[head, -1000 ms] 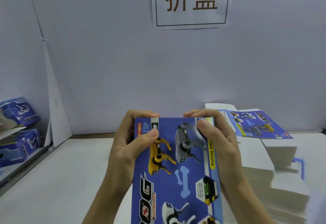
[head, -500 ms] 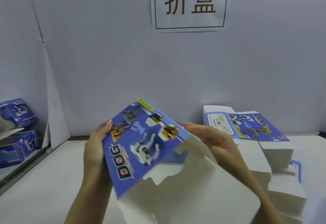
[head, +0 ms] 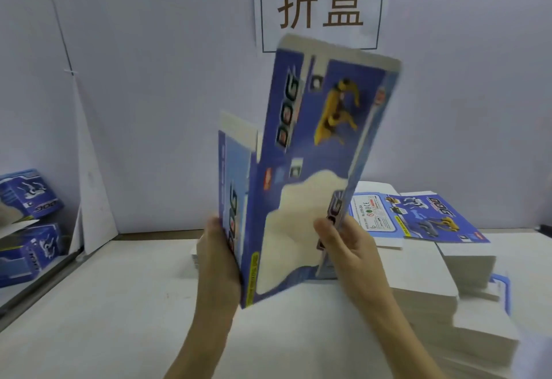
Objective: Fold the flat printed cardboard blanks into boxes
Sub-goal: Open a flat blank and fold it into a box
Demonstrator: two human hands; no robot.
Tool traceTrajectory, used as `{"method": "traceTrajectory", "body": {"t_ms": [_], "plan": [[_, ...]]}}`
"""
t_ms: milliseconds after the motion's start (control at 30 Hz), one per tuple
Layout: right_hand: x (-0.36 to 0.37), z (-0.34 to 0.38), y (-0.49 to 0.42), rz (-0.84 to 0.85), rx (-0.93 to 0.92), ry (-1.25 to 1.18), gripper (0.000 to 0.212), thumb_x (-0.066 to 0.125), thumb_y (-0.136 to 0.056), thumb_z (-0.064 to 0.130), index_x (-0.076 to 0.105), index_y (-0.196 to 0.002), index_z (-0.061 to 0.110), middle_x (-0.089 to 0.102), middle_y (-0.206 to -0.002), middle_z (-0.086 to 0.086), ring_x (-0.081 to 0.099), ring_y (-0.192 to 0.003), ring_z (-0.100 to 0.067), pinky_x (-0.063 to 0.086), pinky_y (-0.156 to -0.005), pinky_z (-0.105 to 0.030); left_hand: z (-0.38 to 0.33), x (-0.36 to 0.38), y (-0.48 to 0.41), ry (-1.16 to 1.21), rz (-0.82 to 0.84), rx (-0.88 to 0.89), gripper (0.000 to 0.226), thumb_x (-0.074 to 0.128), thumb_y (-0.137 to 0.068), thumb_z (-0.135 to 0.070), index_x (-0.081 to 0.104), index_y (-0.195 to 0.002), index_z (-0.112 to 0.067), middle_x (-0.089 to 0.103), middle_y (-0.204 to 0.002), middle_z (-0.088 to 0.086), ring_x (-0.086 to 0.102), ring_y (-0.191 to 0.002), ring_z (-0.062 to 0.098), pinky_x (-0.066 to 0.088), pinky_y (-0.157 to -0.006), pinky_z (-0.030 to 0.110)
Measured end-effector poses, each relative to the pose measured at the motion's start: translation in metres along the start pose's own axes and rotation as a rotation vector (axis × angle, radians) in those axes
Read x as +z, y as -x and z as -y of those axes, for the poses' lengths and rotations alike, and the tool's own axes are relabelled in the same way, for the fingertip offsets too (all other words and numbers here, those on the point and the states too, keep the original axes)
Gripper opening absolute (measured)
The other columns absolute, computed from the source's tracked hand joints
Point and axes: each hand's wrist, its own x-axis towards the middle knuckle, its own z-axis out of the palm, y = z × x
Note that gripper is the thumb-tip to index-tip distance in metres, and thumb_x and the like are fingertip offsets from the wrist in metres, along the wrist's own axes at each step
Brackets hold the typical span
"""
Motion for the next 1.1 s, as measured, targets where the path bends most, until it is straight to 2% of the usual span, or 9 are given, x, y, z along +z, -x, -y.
{"method": "traceTrajectory", "body": {"t_ms": [67, 200, 433, 667, 767, 833, 900, 1000, 1100], "plan": [[-0.001, -0.001, 0.000, -0.049, 0.051, -0.010, 0.028, 0.057, -0.083, 0.051, 0.065, -0.087, 0.024, 0.068, -0.085, 0.005, 0.064, -0.076, -0.005, 0.051, -0.065, -0.019, -0.005, 0.000, 0.003, 0.108, 0.022, 0.032, 0.014, 0.039, -0.101, -0.025, 0.052, -0.097, -0.019, 0.063, -0.098, 0.005, 0.066, -0.093, 0.019, 0.055, -0.072, 0.021], [-0.002, 0.005, 0.001, -0.019, 0.157, -0.167, 0.024, 0.055, -0.076, 0.051, 0.072, -0.087, 0.039, 0.075, -0.092, 0.002, 0.073, -0.083, -0.017, 0.057, -0.059, -0.023, -0.015, 0.000, 0.008, 0.063, 0.136, 0.060, 0.049, 0.045, -0.071, -0.058, 0.056, -0.098, -0.018, 0.073, -0.085, -0.003, 0.072, -0.073, 0.015, 0.055, -0.053, 0.018], [-0.007, 0.005, -0.001, -0.020, 0.179, -0.233, 0.034, 0.058, -0.075, 0.045, 0.067, -0.101, 0.024, 0.076, -0.092, -0.002, 0.074, -0.080, -0.021, 0.057, -0.057, -0.025, -0.019, -0.003, 0.009, 0.087, 0.150, 0.128, 0.041, 0.061, -0.076, -0.057, 0.055, -0.093, -0.021, 0.074, -0.082, -0.007, 0.072, -0.068, 0.012, 0.054, -0.052, 0.019], [-0.001, 0.002, 0.000, -0.099, 0.036, -0.123, 0.017, 0.060, -0.080, 0.040, 0.073, -0.089, 0.039, 0.073, -0.081, 0.005, 0.068, -0.074, -0.011, 0.054, -0.057, -0.020, -0.016, -0.006, 0.003, -0.089, 0.149, 0.207, 0.034, 0.042, -0.083, -0.051, 0.055, -0.104, -0.028, 0.072, -0.087, -0.014, 0.069, -0.077, -0.001, 0.049, -0.054, 0.010], [0.003, -0.001, 0.001, -0.083, 0.023, -0.086, 0.035, 0.068, -0.081, 0.036, 0.064, -0.116, 0.031, 0.072, -0.101, 0.008, 0.068, -0.094, -0.012, 0.058, -0.067, -0.026, -0.016, 0.000, 0.011, -0.120, 0.263, 0.204, 0.046, 0.047, -0.083, -0.063, 0.049, -0.121, -0.036, 0.068, -0.102, -0.019, 0.068, -0.091, 0.001, 0.052, -0.056, 0.013], [0.003, -0.002, 0.001, -0.075, 0.044, -0.009, 0.057, 0.076, -0.076, 0.043, 0.055, -0.128, 0.034, 0.065, -0.116, 0.009, 0.062, -0.110, -0.012, 0.059, -0.080, -0.037, -0.014, -0.001, 0.010, -0.128, 0.258, 0.202, 0.047, 0.052, -0.077, -0.058, 0.050, -0.119, -0.036, 0.068, -0.102, -0.021, 0.068, -0.093, 0.003, 0.053, -0.053, 0.016], [0.001, -0.004, 0.001, -0.074, 0.045, 0.090, 0.067, 0.074, -0.071, 0.052, 0.050, -0.132, 0.040, 0.058, -0.119, 0.012, 0.056, -0.112, 0.000, 0.057, -0.087, -0.035, -0.011, -0.005, 0.006, -0.131, 0.232, 0.219, 0.039, 0.050, -0.075, -0.052, 0.054, -0.110, -0.035, 0.068, -0.095, -0.026, 0.068, -0.090, 0.001, 0.052, -0.051, 0.016], [-0.003, -0.002, -0.002, -0.011, 0.057, 0.017, 0.049, 0.059, -0.083, 0.049, 0.054, -0.131, 0.043, 0.057, -0.127, 0.007, 0.056, -0.115, -0.001, 0.055, -0.091, -0.035, -0.011, -0.009, 0.002, -0.150, 0.235, 0.226, 0.036, 0.050, -0.073, -0.050, 0.055, -0.105, -0.033, 0.068, -0.093, -0.028, 0.067, -0.089, -0.004, 0.051, -0.050, 0.013], [-0.010, 0.003, -0.006, 0.001, 0.112, -0.288, 0.030, 0.047, -0.087, 0.046, 0.072, -0.102, 0.041, 0.069, -0.116, 0.008, 0.063, -0.107, -0.007, 0.050, -0.091, -0.034, -0.011, -0.010, -0.002, -0.211, 0.297, 0.275, 0.041, 0.053, -0.077, -0.041, 0.055, -0.116, -0.028, 0.067, -0.106, -0.012, 0.065, -0.099, 0.002, 0.052, -0.061, 0.011]]}}
